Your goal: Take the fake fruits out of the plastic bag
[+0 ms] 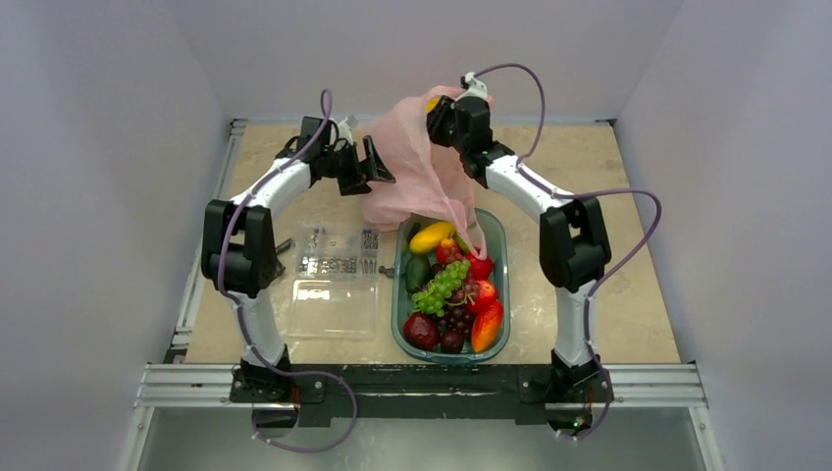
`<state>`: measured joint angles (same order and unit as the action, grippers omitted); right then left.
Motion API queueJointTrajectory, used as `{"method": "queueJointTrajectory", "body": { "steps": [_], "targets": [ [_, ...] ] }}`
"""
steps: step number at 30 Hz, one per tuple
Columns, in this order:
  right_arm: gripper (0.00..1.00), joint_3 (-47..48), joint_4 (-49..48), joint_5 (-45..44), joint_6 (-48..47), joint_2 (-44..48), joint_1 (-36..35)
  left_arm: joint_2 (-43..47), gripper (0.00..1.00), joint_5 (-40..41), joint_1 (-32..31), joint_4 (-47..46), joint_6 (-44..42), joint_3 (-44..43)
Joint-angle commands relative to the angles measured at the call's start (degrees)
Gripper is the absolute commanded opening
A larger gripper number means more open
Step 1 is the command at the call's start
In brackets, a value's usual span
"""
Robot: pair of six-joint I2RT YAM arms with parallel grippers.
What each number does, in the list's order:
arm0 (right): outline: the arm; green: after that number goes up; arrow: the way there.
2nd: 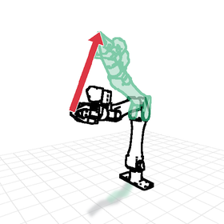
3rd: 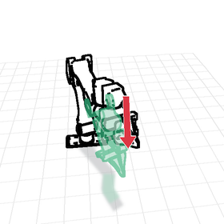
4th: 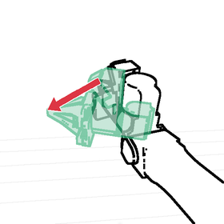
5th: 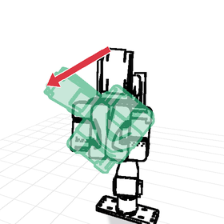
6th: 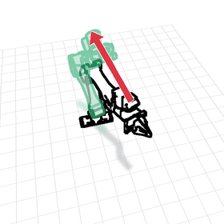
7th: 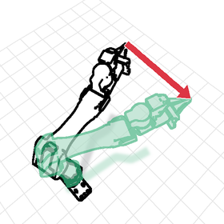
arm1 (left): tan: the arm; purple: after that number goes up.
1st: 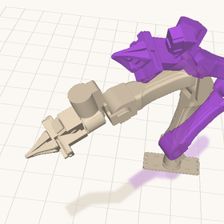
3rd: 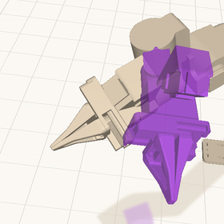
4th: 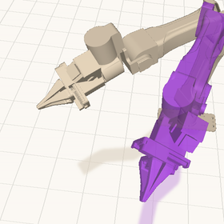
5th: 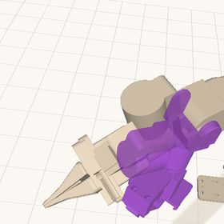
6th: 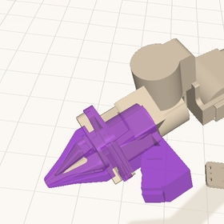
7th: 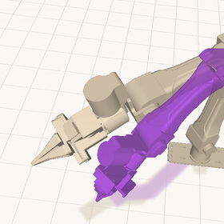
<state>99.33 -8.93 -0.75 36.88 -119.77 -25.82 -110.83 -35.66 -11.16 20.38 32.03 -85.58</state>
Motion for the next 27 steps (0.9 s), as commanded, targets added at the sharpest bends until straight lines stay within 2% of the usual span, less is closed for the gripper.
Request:
{"method": "queueJointTrajectory", "body": {
  "steps": [1, 6, 9, 16, 19, 22, 27],
  "targets": [
    [0.00, -5.13, 0.94, -8.30, -5.08, 5.67, 0.21, 0.39, 0.88, -0.33, 2.30, -0.61, -2.91, -2.14],
    [0.00, -6.61, 0.97, -7.67, -6.28, 6.52, 1.16, -1.76, 0.88, -4.44, 2.37, 0.60, -4.78, -6.94],
    [0.00, -8.14, 0.63, -7.49, -5.83, 7.52, 1.81, -1.75, 0.88, -3.57, 2.40, 0.07, -5.83, -7.42],
    [0.00, -10.97, -2.18, -2.97, -4.12, 11.67, 5.94, -4.36, 0.88, 0.49, 2.46, 5.19, -7.60, -13.91],
    [0.00, -7.10, -0.48, -2.46, -6.10, 11.95, 7.08, -6.81, 0.88, 1.02, 2.41, 5.08, -6.47, -18.20],
    [0.00, 0.80, 5.45, -1.32, -8.85, 10.34, 8.62, -6.97, 0.87, 2.61, 2.38, 8.07, -5.53, -23.06],
    [0.00, 10.26, 17.78, -4.13, -15.37, 11.44, 9.10, 1.13, 0.87, 4.54, 2.46, 8.93, -4.93, -19.34]
  ]
}}
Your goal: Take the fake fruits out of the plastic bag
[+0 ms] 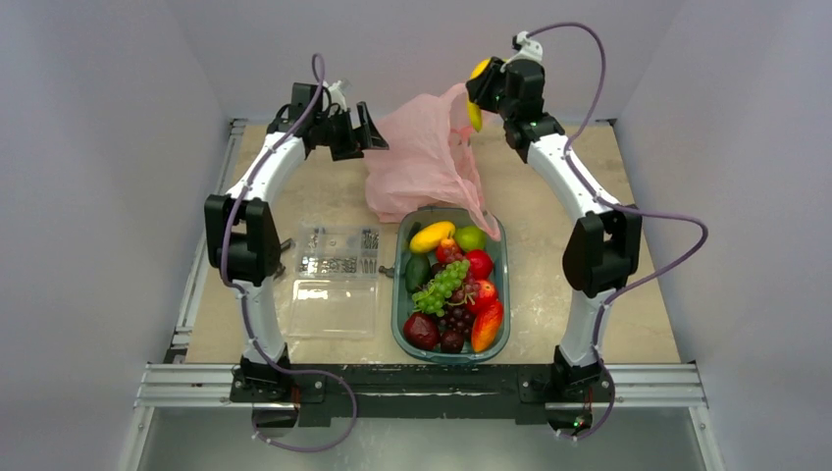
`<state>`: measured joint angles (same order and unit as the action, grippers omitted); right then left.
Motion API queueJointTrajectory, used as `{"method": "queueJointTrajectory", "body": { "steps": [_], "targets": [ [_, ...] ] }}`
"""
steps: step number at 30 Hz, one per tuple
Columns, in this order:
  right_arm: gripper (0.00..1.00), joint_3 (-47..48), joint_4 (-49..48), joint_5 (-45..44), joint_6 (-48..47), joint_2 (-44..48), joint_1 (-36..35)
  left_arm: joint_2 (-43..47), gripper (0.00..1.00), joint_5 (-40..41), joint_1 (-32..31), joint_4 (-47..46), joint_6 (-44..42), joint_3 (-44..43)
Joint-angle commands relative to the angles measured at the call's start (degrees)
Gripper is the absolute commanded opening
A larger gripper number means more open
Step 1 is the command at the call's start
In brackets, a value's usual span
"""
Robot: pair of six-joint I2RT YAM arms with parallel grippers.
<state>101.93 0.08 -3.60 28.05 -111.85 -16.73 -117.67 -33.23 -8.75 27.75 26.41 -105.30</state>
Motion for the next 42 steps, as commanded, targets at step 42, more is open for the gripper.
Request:
{"method": "queueJointTrajectory", "body": {
  "steps": [42],
  "targets": [
    [0.00, -18.17, 24.36, 8.64, -14.02, 21.22, -2.94, 39.77, 0.86, 6.92, -4.86, -2.11, -5.28, 29.97]
  ]
}}
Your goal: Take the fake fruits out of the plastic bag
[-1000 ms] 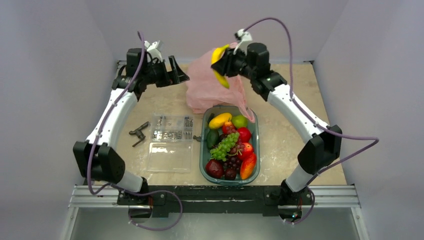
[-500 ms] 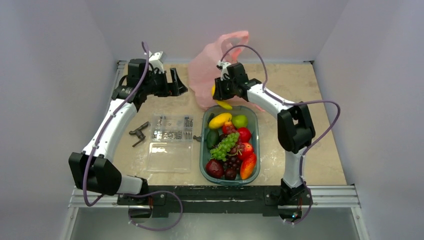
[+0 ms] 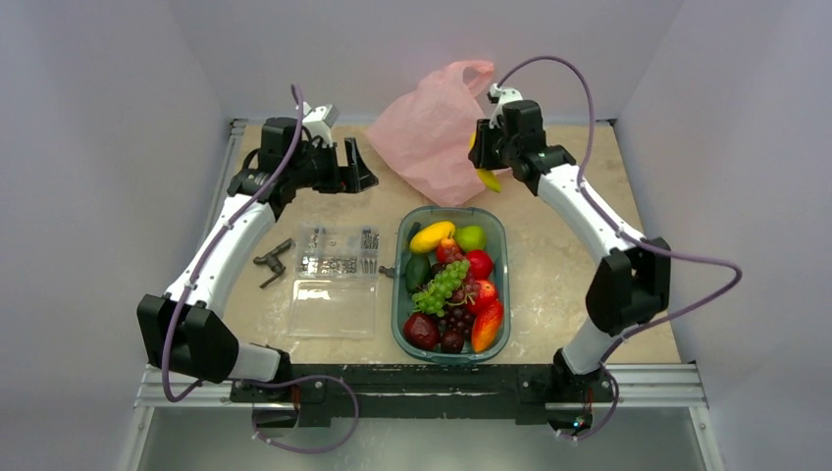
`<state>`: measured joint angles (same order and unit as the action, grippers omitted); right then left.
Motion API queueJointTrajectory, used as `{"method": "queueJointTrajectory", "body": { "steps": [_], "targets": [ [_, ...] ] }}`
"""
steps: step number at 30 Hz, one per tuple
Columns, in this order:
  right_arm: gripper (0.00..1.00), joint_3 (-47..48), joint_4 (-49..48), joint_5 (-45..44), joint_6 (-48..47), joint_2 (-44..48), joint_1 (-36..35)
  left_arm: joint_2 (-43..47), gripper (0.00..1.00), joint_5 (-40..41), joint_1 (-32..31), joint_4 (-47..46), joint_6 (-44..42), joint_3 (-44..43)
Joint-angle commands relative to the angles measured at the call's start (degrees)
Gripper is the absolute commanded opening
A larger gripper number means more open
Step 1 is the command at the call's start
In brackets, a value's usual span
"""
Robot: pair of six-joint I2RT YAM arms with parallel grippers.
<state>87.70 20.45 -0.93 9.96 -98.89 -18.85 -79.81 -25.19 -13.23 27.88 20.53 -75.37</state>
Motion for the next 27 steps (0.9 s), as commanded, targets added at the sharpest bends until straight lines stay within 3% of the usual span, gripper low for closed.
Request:
{"method": "queueJointTrajectory", "body": {
  "steps": [1, 4, 7, 14, 19, 23, 27],
  "targets": [
    [0.00, -5.63, 4.36, 8.79, 6.97, 10.24, -0.98, 1.98, 0.86, -1.19, -0.46, -2.28, 0.71, 0.05],
    [0.00, -14.97, -1.08, 16.15, 21.44, 17.36, -3.04, 2.10, 0.86, -2.01, -0.51, -2.66, 1.34, 0.13],
    [0.00, -23.76, -9.32, 16.98, 33.42, 22.13, -8.11, 2.12, 0.86, -2.60, -0.77, -3.02, 1.57, 0.30],
    [0.00, -32.08, -15.35, 2.71, 48.22, 24.33, -18.73, 2.38, 0.85, -1.03, -1.62, -1.13, -0.15, -0.55],
    [0.10, -34.91, -14.83, -8.29, 49.79, 24.27, -22.95, 3.37, 0.86, 1.65, -1.96, 0.11, -1.83, -0.83],
    [0.29, -34.50, -14.60, -10.58, 49.25, 21.99, -24.47, 3.74, 0.87, 1.45, -1.95, 0.16, -1.84, -0.92],
    [0.42, -34.15, -14.01, -14.46, 49.45, 20.45, -26.99, 4.16, 0.90, 1.13, -1.97, 0.11, -1.64, -1.03]
  ]
}}
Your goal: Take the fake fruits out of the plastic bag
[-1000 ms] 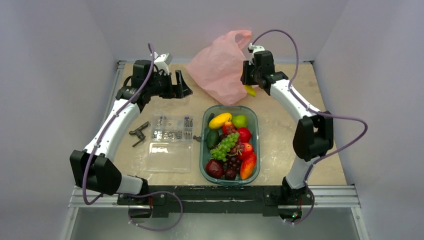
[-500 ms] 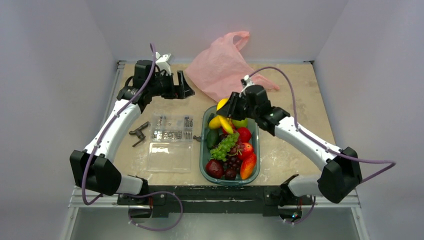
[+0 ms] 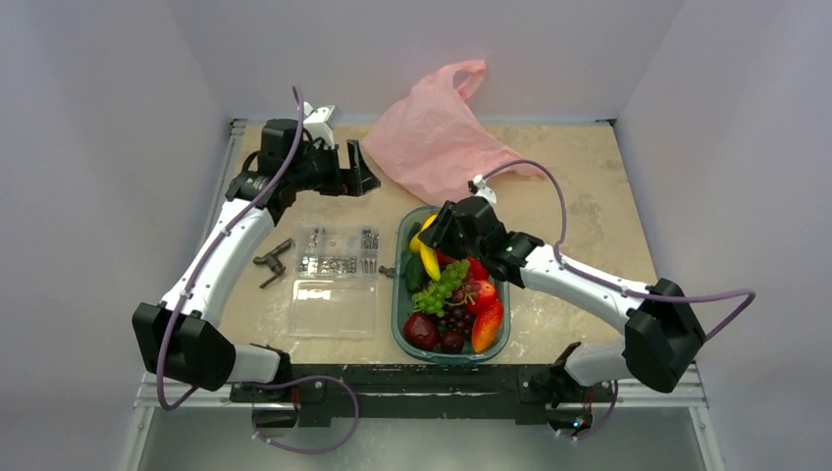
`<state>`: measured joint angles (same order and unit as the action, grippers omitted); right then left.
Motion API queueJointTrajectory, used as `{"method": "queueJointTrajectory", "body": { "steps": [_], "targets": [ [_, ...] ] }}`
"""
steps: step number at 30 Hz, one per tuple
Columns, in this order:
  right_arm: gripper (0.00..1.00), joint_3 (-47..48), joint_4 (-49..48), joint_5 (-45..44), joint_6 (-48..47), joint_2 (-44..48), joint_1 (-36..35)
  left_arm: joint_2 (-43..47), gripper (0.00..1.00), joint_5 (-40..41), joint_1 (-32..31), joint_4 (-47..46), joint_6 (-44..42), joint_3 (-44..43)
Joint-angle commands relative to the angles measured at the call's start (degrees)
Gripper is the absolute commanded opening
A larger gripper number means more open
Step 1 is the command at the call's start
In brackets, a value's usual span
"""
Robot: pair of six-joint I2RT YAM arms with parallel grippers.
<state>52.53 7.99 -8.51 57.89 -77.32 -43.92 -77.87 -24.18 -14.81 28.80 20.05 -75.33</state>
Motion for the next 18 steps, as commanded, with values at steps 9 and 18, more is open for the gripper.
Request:
{"method": "queueJointTrajectory", "body": {
  "steps": [9, 18],
  "targets": [
    [0.60, 2.29, 1.08, -9.00, -1.14, -1.76, -3.08, 3.03, 0.95, 2.11, -0.40, -0.30, -1.60, -1.07],
    [0.82, 6.23, 9.29, -16.66, -16.11, 7.25, -3.19, 5.00, 0.94, -0.06, -0.46, -3.67, -1.16, 0.71]
  ]
}}
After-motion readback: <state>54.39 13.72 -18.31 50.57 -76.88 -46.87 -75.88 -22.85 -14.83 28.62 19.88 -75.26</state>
